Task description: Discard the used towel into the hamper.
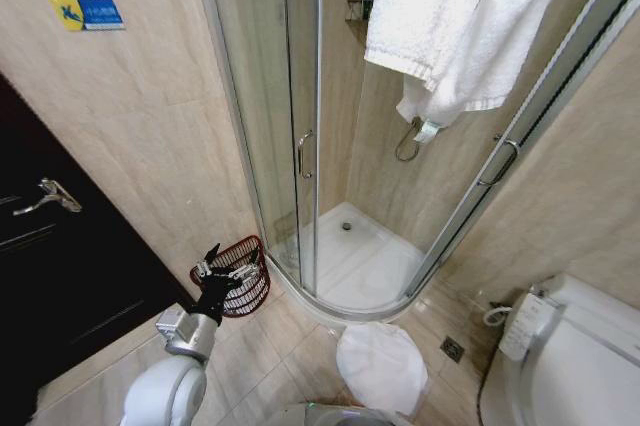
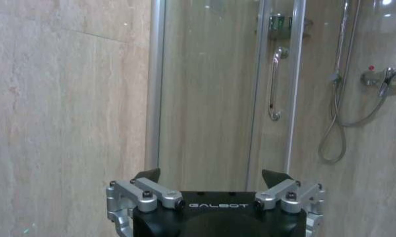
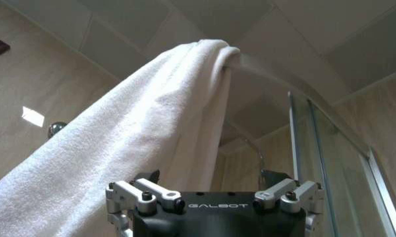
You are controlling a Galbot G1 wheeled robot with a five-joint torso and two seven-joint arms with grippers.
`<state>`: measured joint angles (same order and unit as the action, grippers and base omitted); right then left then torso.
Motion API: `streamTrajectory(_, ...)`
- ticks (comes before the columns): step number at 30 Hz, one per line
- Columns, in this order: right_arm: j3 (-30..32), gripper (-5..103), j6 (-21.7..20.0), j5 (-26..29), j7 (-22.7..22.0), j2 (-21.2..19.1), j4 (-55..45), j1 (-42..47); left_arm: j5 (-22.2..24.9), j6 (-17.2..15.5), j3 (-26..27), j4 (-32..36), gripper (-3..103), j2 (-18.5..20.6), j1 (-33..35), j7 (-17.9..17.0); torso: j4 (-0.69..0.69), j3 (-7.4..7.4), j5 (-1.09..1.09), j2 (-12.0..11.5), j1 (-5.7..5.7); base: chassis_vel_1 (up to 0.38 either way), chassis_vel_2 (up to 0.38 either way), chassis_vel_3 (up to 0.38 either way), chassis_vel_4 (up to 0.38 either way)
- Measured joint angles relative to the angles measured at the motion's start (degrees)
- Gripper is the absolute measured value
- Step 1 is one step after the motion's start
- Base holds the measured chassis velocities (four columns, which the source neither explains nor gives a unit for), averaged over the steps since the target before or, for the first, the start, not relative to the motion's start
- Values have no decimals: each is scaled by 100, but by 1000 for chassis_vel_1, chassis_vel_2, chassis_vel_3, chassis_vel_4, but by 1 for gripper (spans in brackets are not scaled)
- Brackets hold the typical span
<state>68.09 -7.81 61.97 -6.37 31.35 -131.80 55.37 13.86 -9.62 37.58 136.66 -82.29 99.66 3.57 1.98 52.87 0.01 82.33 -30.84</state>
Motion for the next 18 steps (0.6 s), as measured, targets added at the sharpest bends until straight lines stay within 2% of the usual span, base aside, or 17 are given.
streamTrajectory(7, -2, 100, 17, -1, -4, -4, -11, 3, 0, 0, 0, 0, 100, -1, 0, 0, 0, 0, 1, 0, 0, 74, 51, -60, -67)
streamTrajectory(10, -11, 100, 35, -2, -3, -17, -10, -2, 0, 0, 0, 0, 100, 0, 0, 0, 3, 0, -3, 0, 0, 179, 169, -176, -181)
streamTrajectory(15, -62, 100, 187, 24, -9, -70, 36, -25, 0, 0, 0, 0, 100, 0, 0, 0, -1, -1, -2, 1, 1, 213, 225, -236, -213)
streamTrajectory(18, -177, 100, 241, 51, 42, -257, 269, -261, 0, 0, 2, 0, 100, 2, -1, 0, 0, -1, -6, 1, 1, 196, 217, -175, -185)
